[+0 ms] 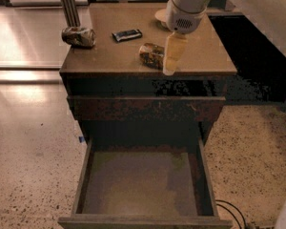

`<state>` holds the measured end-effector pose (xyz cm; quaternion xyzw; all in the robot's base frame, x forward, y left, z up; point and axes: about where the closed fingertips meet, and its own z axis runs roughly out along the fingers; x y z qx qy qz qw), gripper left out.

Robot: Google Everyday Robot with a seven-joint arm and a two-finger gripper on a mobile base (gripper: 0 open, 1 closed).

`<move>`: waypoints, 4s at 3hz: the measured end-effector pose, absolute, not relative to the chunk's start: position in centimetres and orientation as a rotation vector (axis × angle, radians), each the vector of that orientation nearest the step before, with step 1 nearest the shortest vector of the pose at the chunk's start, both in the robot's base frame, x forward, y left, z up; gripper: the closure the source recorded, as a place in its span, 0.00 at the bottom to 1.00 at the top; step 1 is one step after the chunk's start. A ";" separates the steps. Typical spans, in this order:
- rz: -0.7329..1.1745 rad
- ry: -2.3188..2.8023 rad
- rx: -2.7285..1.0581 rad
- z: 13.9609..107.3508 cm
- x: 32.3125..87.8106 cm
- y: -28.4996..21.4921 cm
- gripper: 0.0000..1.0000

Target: Place orange can into middle drawer

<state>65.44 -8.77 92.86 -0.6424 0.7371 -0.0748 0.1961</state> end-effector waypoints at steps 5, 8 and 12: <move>-0.002 2.115 -1.769 88.7 71.7 -5.2 0.00; 0.129 2.245 -1.686 84.7 73.3 -6.5 0.00; 0.259 2.181 -1.788 81.7 73.6 -3.9 0.65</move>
Offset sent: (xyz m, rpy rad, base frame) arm 0.0061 0.0162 -0.0142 0.0274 0.0341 0.0218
